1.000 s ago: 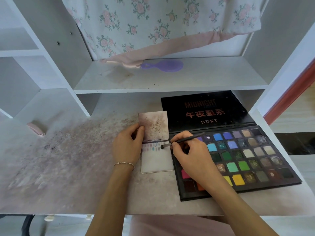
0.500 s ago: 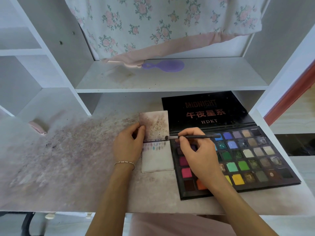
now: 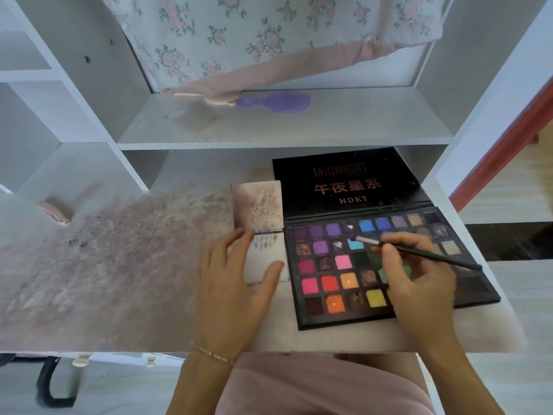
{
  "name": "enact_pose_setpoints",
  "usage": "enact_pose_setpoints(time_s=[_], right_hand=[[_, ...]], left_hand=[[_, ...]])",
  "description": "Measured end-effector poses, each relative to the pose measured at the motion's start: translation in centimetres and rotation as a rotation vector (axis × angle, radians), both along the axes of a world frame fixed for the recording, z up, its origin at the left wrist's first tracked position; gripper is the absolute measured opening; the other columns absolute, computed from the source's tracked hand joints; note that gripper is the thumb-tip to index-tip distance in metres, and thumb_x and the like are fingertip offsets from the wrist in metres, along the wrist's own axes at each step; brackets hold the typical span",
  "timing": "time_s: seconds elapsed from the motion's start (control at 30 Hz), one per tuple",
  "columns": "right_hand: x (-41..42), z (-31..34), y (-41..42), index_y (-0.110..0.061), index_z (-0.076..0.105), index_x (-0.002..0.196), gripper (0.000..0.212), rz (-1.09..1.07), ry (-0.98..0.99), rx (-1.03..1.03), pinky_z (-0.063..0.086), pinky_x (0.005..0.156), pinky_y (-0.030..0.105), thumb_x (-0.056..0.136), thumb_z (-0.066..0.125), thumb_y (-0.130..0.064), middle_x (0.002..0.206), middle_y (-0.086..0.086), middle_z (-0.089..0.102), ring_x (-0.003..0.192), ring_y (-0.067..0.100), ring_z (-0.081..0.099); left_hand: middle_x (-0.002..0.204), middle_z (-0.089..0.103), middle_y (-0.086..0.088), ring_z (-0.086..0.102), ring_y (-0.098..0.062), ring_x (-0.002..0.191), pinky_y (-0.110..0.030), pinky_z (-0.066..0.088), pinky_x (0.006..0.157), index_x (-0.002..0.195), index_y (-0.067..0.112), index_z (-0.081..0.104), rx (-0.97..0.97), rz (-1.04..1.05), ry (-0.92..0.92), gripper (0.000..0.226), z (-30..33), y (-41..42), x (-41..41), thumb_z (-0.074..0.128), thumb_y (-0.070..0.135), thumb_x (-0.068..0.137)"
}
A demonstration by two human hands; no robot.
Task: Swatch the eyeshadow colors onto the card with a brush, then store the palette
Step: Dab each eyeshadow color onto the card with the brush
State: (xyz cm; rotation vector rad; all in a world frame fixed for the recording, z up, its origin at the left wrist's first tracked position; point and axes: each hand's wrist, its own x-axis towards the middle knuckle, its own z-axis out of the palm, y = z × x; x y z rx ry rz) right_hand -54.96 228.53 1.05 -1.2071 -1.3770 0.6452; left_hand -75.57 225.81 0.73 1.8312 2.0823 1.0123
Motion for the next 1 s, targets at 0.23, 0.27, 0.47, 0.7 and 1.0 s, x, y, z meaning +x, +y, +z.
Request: enact_pose_setpoints(time_s=[0.23,0.27,0.47,0.7,1.0], right_hand=[[2.9,-0.7,-1.0,-0.035,0.054,0.083,0.026,-0.114,0.057,-0.024,0.046,0.062,0.005,0.087,0.054,-0.009,0.083,-0.025,0.064,0.081,-0.003,0.062],[3.0,-0.8,-1.0,-0.035,0.055,0.083,0.024,-0.127,0.072,-0.022,0.046,0.063,0.005,0.086,0.054,-0.011,0.082,-0.025,0.064,0.080,-0.003,0.062],[2.9,-1.0,-0.9,-0.032,0.056,0.082,0.027,-0.148,0.138,-0.007,0.046,0.064,0.006,0.086,0.053,-0.005,0.078,-0.022,0.065,0.077,-0.001,0.063],[1.6,-1.1,-1.0,-0.033,0.056,0.081,0.024,-0.063,0.148,-0.022,0.046,0.061,0.007,0.085,0.053,-0.009,0.076,-0.018,0.065,0.071,0.002,0.062],[5.8,-1.1,0.9,-0.029,0.054,0.087,0.019,-0.311,-0.073,-0.037,0.044,0.056,0.005,0.090,0.052,-0.011,0.078,-0.012,0.061,0.069,-0.002,0.059]], left_hand=[[0.141,0.040,-0.003,0.023,-0.017,0.129,-0.036,0.020,0.099,0.140,0.016,0.034,-0.178,-0.244,0.326,0.100,-0.4,-2.2,3.3,0.034,0.081,0.064],[0.147,0.030,-0.001,0.016,-0.016,0.132,-0.034,0.014,0.102,0.144,0.019,0.024,-0.224,-0.251,0.349,0.106,-0.6,-2.1,3.4,0.031,0.084,0.061],[0.130,0.052,-0.010,0.040,-0.024,0.122,-0.046,0.037,0.094,0.132,0.009,0.044,-0.236,-0.158,0.345,0.096,-0.8,-2.3,3.7,0.036,0.077,0.065],[0.128,0.053,-0.016,0.049,-0.034,0.121,-0.044,0.034,0.099,0.128,0.001,0.050,-0.210,-0.112,0.297,0.095,-1.5,-1.9,2.6,0.038,0.074,0.068],[0.126,0.056,-0.013,0.051,-0.032,0.118,-0.041,0.036,0.100,0.123,0.001,0.054,-0.191,-0.161,0.321,0.099,-1.7,-1.4,2.0,0.023,0.081,0.074]])
